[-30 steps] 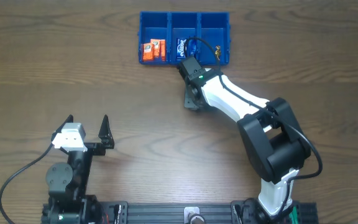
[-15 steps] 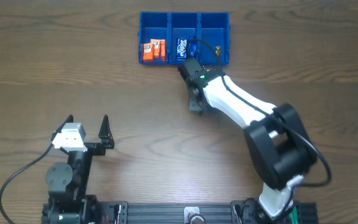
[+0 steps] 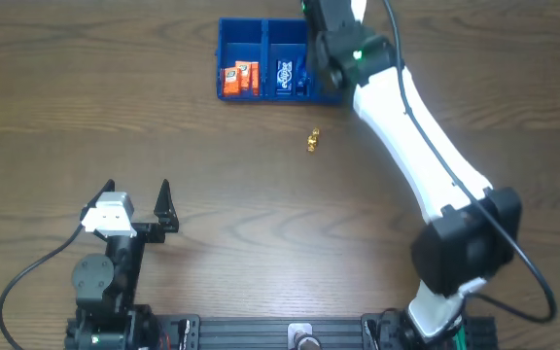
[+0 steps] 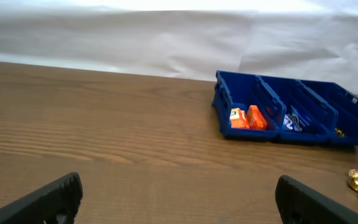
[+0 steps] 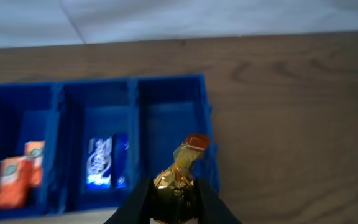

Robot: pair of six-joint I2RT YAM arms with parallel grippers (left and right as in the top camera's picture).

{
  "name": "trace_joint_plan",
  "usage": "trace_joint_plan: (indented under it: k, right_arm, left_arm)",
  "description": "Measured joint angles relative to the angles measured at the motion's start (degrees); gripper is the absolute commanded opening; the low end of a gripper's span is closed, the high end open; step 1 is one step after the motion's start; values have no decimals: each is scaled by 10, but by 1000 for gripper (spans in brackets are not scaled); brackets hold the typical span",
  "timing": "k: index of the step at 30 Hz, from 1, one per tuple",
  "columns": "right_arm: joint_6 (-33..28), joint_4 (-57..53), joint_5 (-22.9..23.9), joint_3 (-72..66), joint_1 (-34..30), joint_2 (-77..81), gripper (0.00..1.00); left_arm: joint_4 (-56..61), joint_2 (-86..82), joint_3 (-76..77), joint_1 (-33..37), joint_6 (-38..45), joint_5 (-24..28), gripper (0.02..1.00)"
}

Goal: Sort Candies Into Trays

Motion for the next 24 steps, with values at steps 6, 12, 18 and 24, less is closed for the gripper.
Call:
trace_joint_plan:
  k: [6, 12, 18, 24]
  right_arm:
    - [-26, 2, -29, 43, -24, 91, 62]
    - [-32, 2, -57, 43, -36, 116, 64]
    - [-36, 3, -64, 45, -36, 116, 641]
    - [-37, 3, -64, 45, -36, 116, 1000]
  left_arm:
    - [0, 0, 0, 0, 0, 0, 996]
    - [0, 0, 0, 0, 0, 0, 998]
    - [0, 0, 0, 0, 0, 0, 998]
    - [0, 0, 0, 0, 0, 0, 998]
